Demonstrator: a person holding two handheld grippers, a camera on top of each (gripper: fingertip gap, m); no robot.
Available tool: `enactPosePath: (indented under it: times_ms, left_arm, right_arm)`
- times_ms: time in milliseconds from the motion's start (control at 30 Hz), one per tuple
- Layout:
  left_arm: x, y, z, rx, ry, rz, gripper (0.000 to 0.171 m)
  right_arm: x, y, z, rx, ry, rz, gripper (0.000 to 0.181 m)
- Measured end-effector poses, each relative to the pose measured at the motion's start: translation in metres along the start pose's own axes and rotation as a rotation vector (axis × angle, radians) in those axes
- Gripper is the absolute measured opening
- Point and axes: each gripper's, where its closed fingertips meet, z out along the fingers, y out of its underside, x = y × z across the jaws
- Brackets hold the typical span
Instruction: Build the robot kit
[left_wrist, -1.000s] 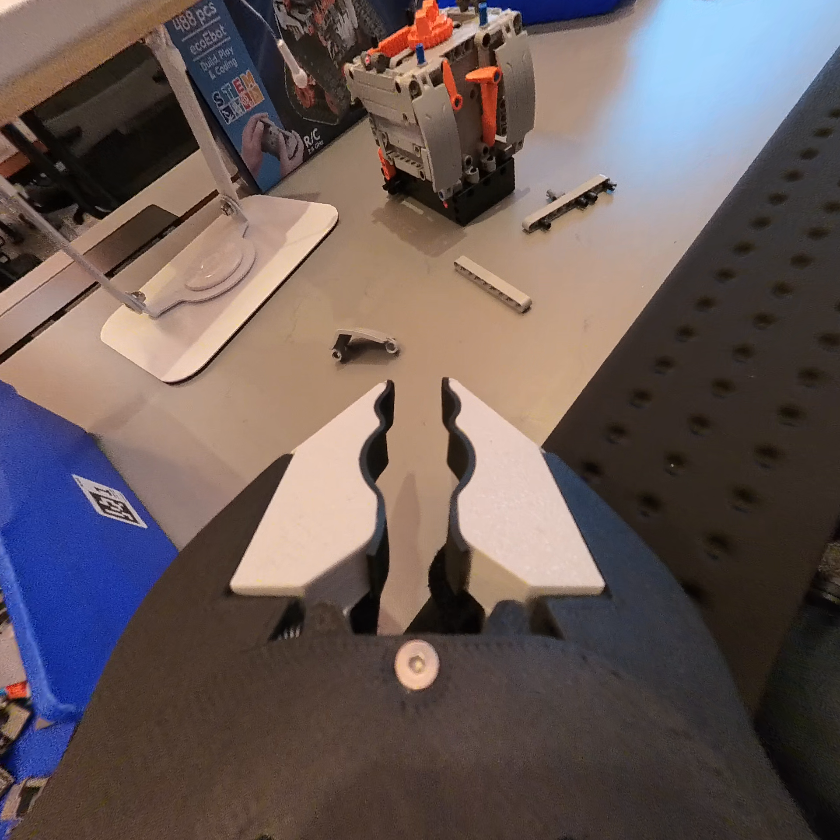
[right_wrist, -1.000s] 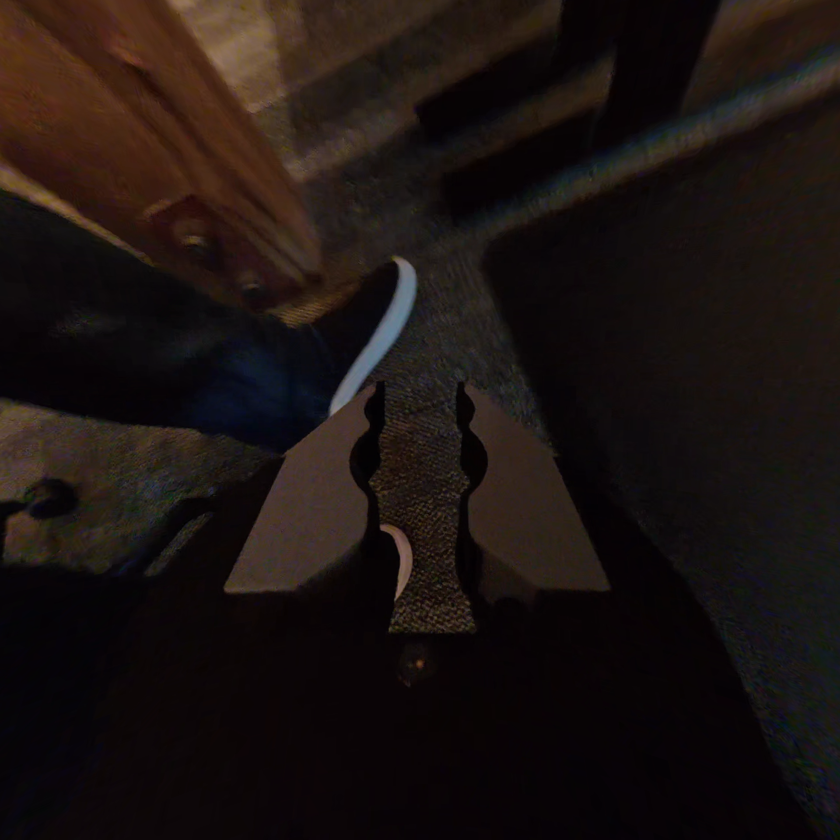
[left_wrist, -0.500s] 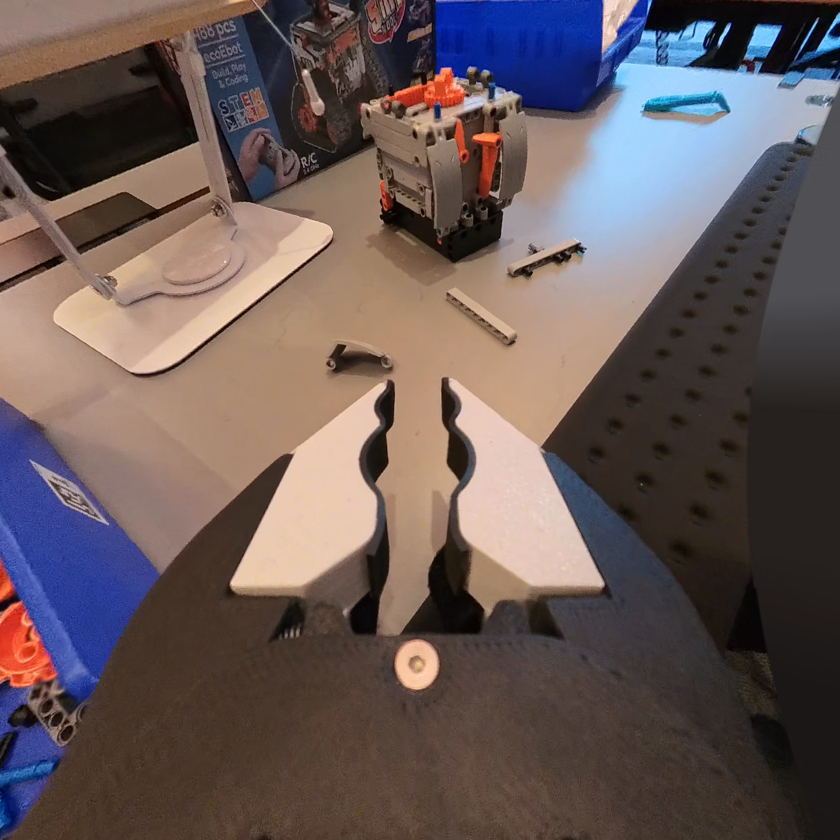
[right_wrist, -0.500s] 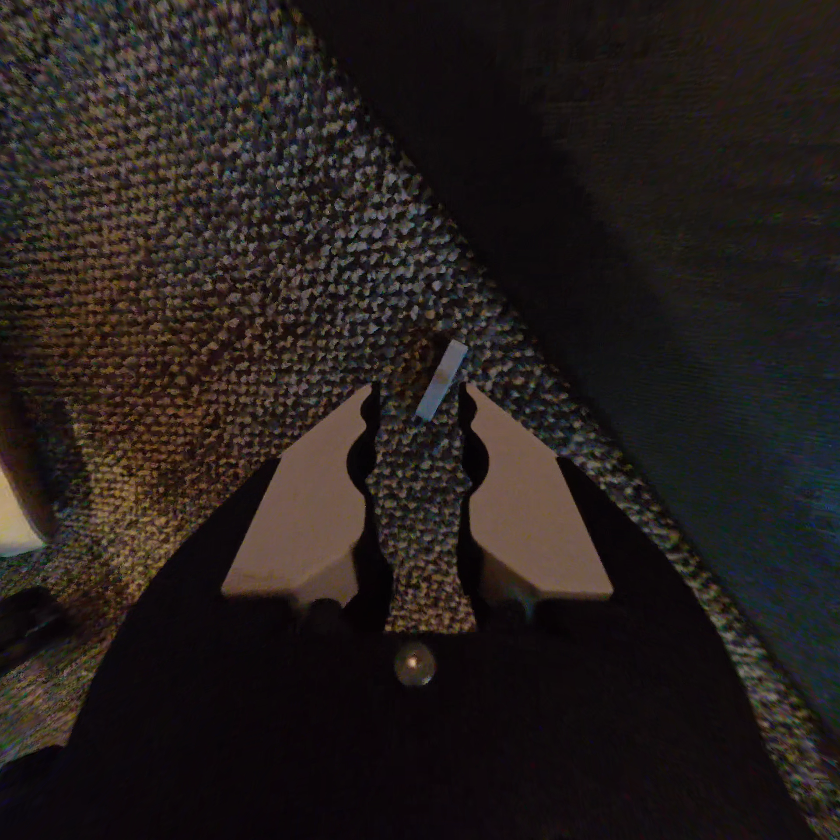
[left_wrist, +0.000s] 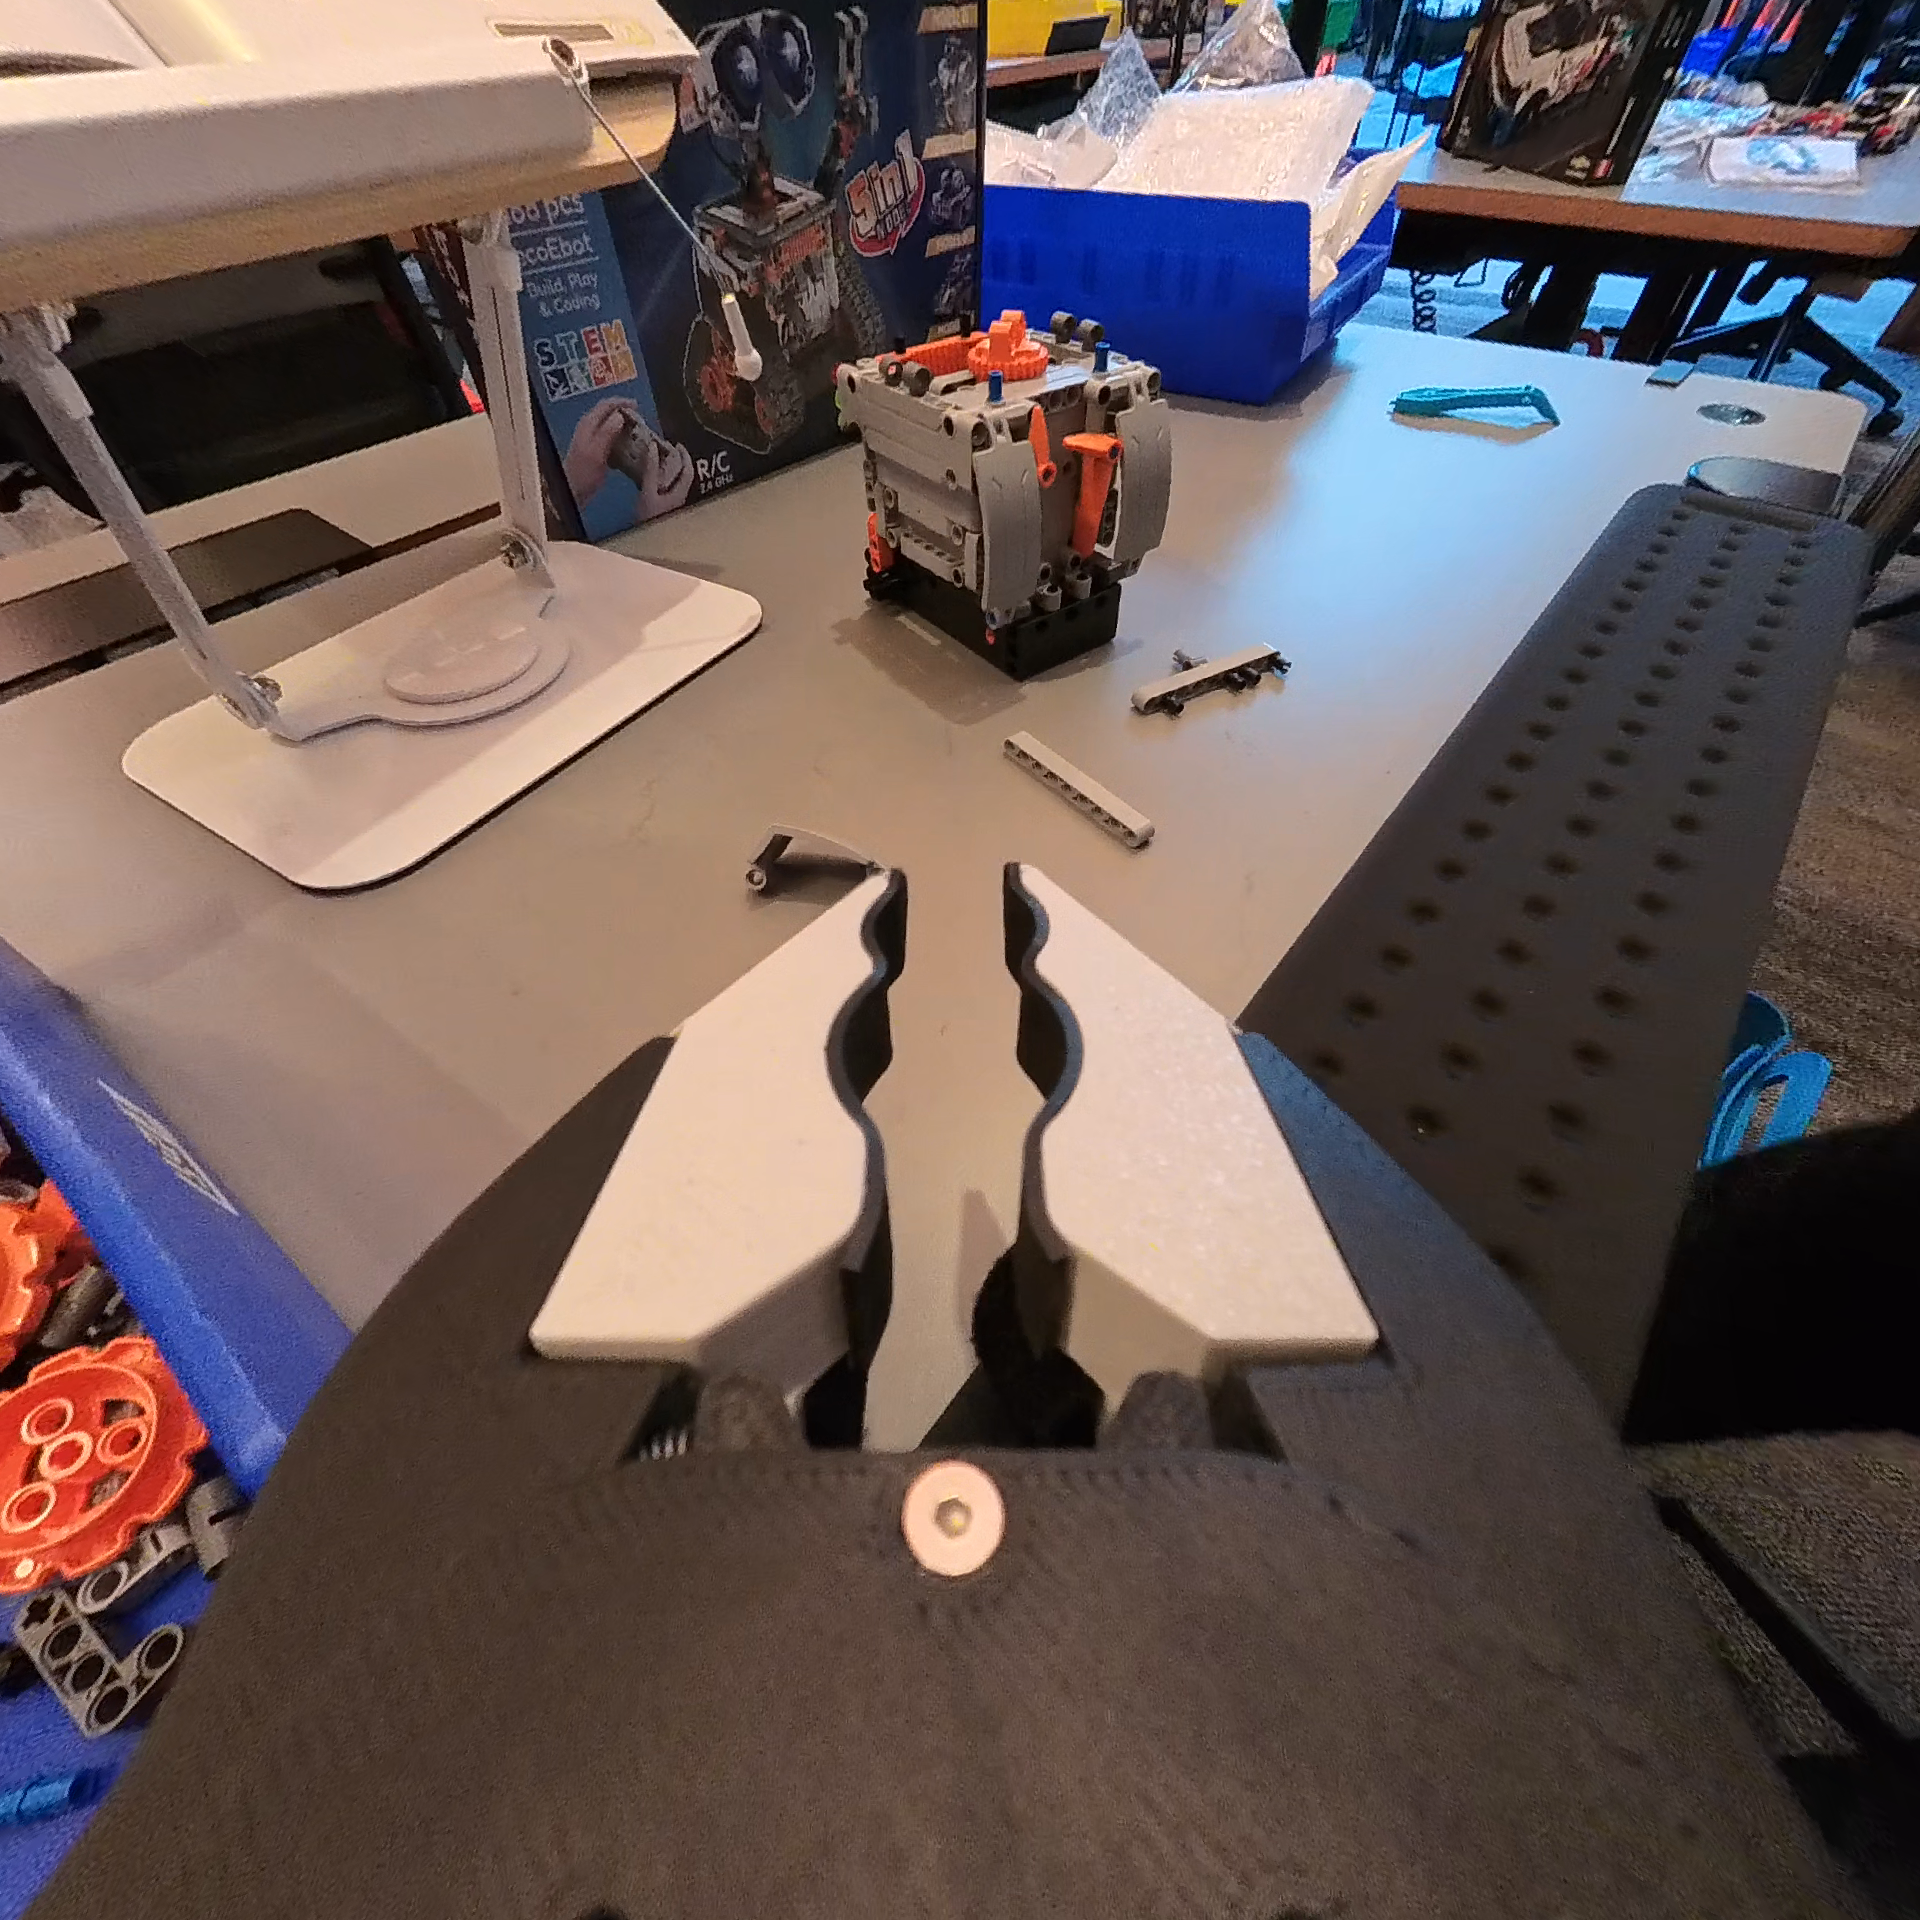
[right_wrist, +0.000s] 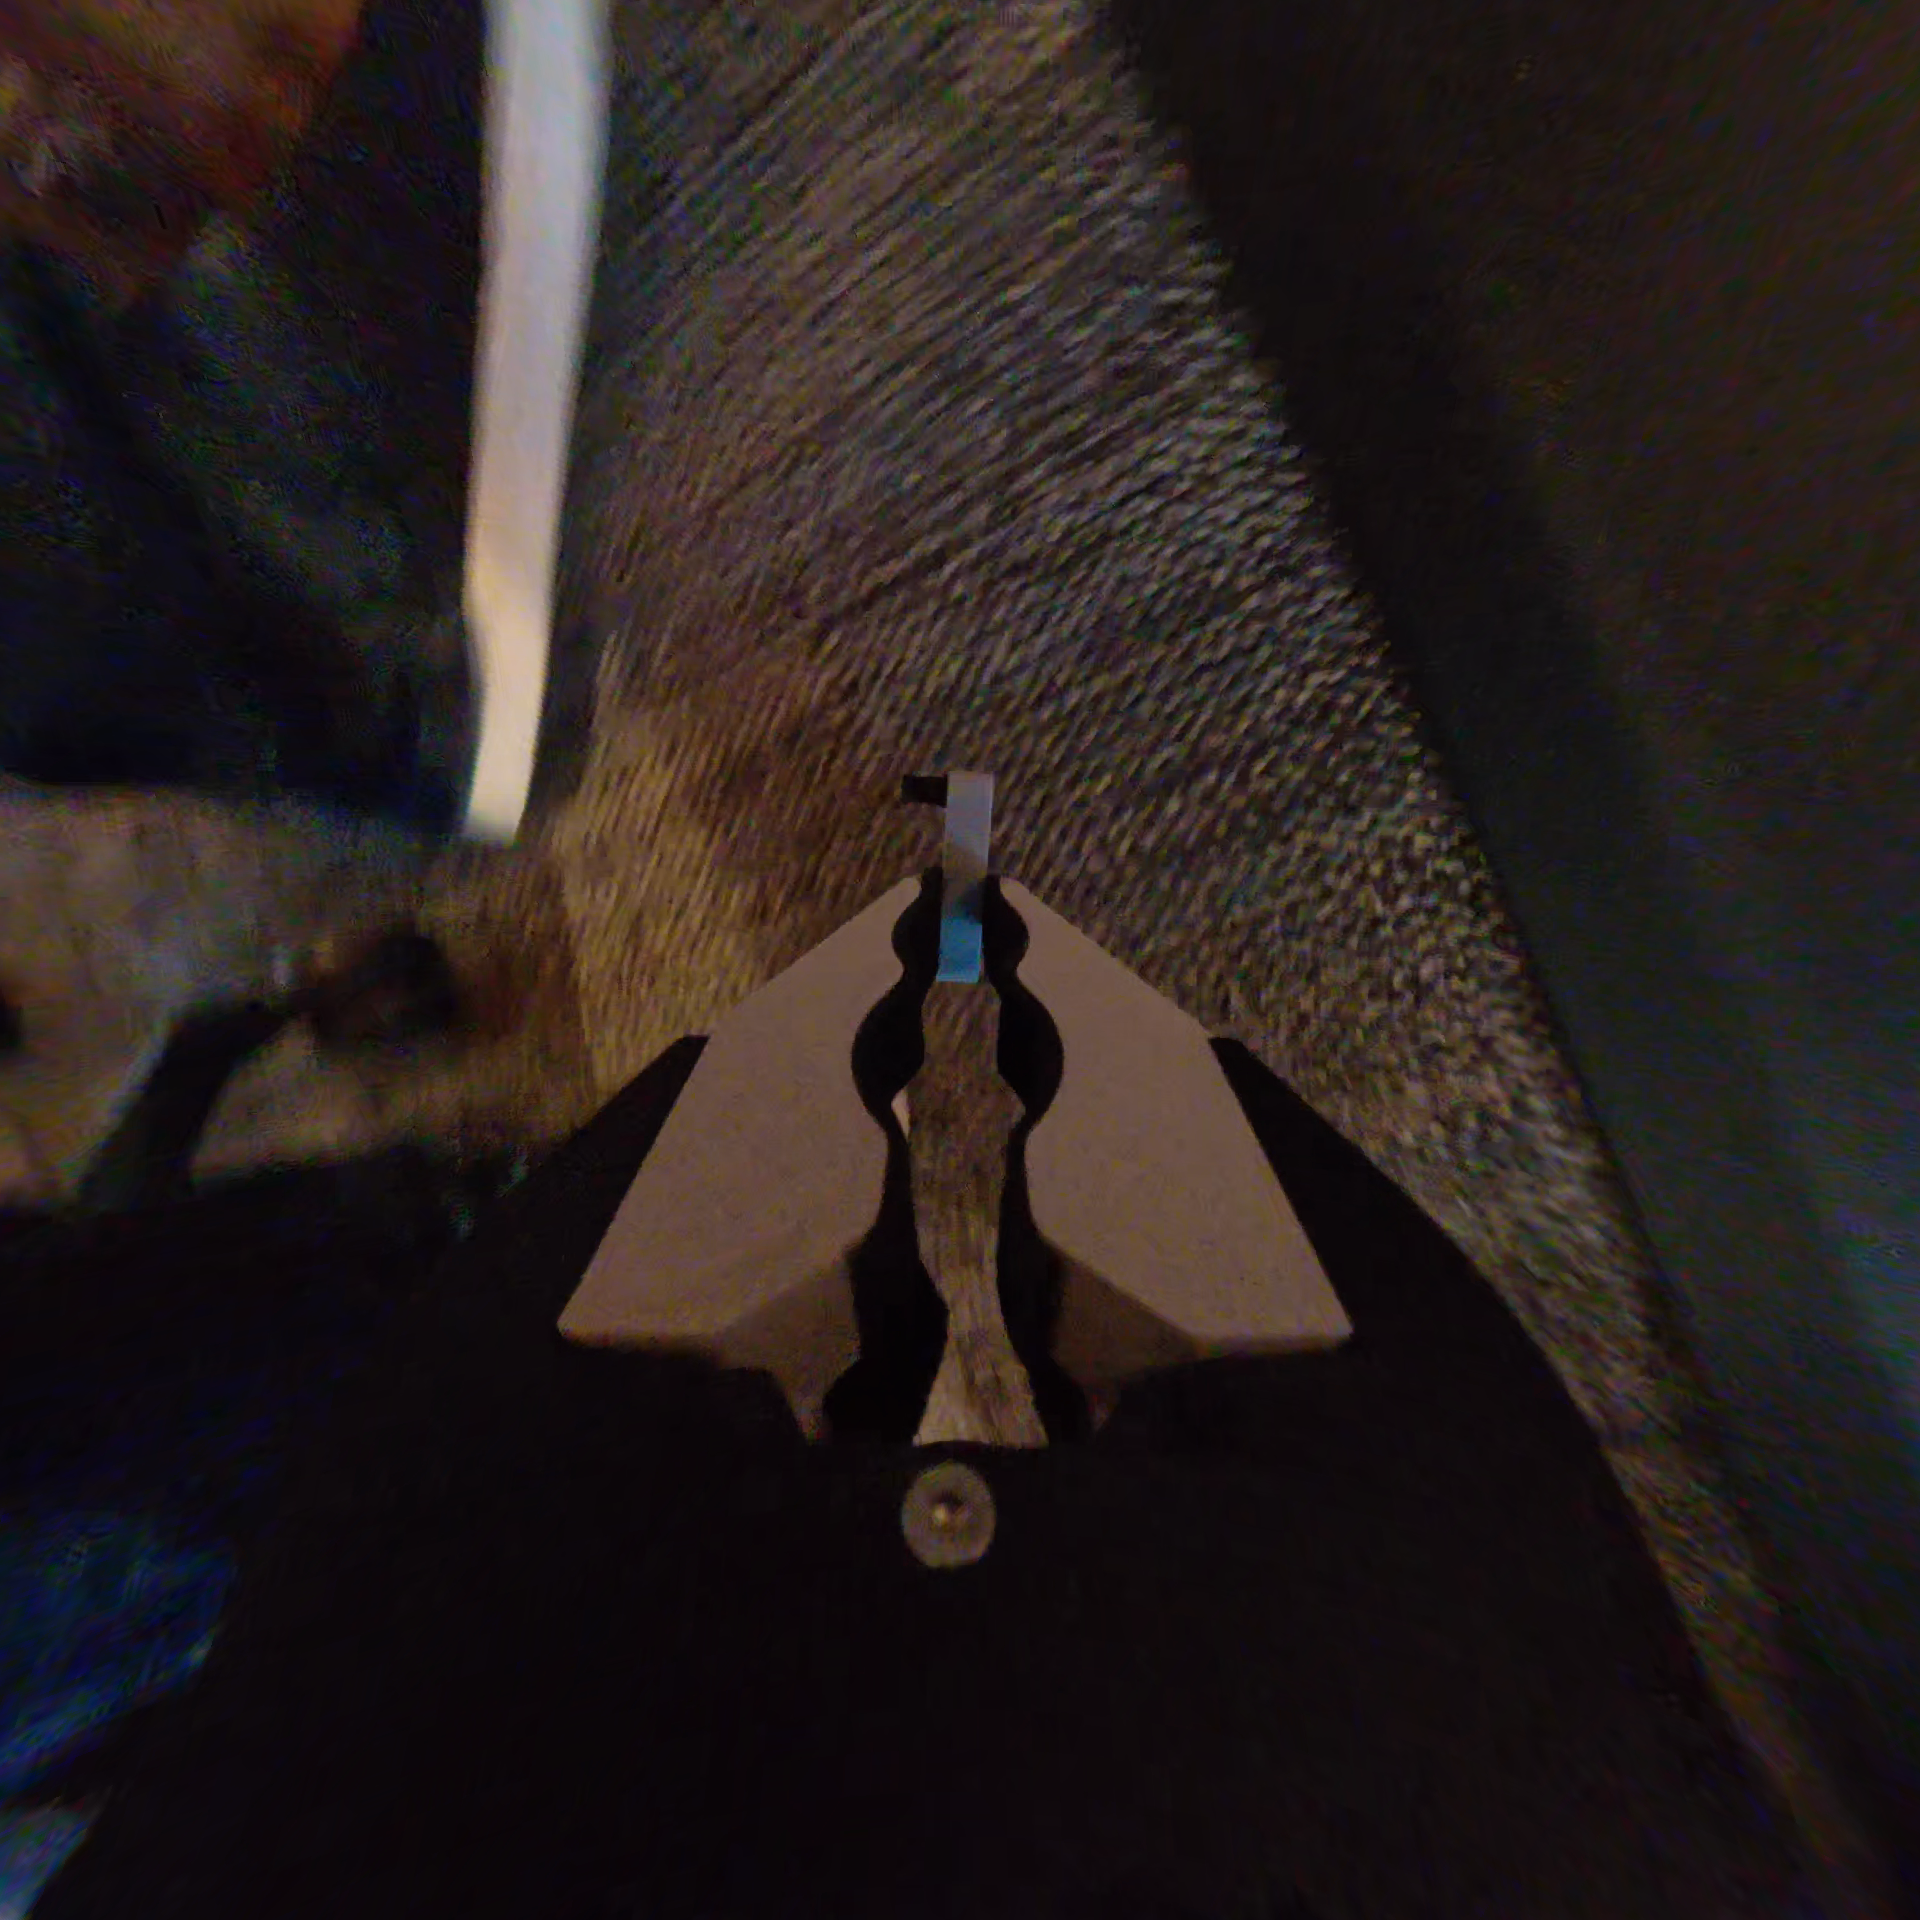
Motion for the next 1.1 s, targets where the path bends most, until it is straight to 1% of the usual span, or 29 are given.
enactPosePath:
  times_ms: [67, 167, 267, 333, 400, 467, 533, 600, 700, 733, 800, 867, 967, 1033, 1100]
  left_arm:
    - [0.001, 0.003, 0.003, -0.027, -0.005, 0.014, 0.018]
    - [0.001, 0.006, 0.005, -0.049, -0.029, 0.042, 0.019]
    - [0.001, 0.009, 0.007, -0.07, -0.043, 0.063, 0.02]
    - [0.0, 0.009, 0.008, -0.074, -0.053, 0.063, 0.021]
    - [0.0, 0.005, 0.006, -0.05, -0.055, 0.056, 0.021]
    - [0.005, -0.001, 0.005, -0.018, -0.037, 0.045, 0.021]
    - [0.009, -0.003, 0.004, -0.005, -0.041, 0.079, 0.022]
    - [0.011, -0.011, -0.002, 0.051, -0.026, 0.069, 0.021]
    - [0.016, -0.024, -0.008, 0.125, 0.067, 0.014, 0.022]
    - [0.019, -0.029, -0.009, 0.144, 0.102, 0.005, 0.022]
    - [0.032, -0.037, -0.007, 0.169, 0.203, -0.014, 0.024]
    - [0.047, -0.048, -0.004, 0.204, 0.3, -0.045, 0.025]
    - [0.069, -0.068, -0.002, 0.249, 0.435, -0.116, 0.027]
    - [0.085, -0.08, -0.001, 0.261, 0.51, -0.103, 0.027]
    - [0.097, -0.083, -0.001, 0.254, 0.555, -0.058, 0.027]
  right_arm:
    - [-0.038, 0.019, -0.051, -0.043, 0.004, -0.165, 0.005]
    - [-0.095, 0.035, -0.145, -0.031, 0.0, -0.296, 0.005]
    - [-0.149, 0.04, -0.249, 0.013, 0.034, -0.408, 0.005]
    - [-0.181, 0.034, -0.318, 0.068, 0.084, -0.463, 0.005]
    - [-0.211, 0.016, -0.388, 0.171, 0.136, -0.491, 0.005]
    - [-0.233, -0.018, -0.454, 0.295, 0.198, -0.531, 0.005]
    - [-0.241, -0.064, -0.517, 0.444, 0.226, -0.548, 0.005]
    - [-0.234, -0.107, -0.567, 0.55, 0.199, -0.536, 0.005]
    - [-0.209, -0.161, -0.608, 0.634, 0.052, -0.509, 0.005]
    - [-0.201, -0.175, -0.615, 0.643, -0.057, -0.482, 0.006]
    - [-0.192, -0.203, -0.637, 0.742, -0.291, -0.434, 0.005]
    - [-0.185, -0.217, -0.646, 0.725, -0.51, -0.394, 0.005]
    - [-0.181, -0.231, -0.659, 0.754, -0.707, -0.391, 0.005]
    - [-0.176, -0.239, -0.665, 0.774, -0.8, -0.36, 0.005]
    - [-0.175, -0.242, -0.67, 0.768, -0.895, -0.343, 0.005]
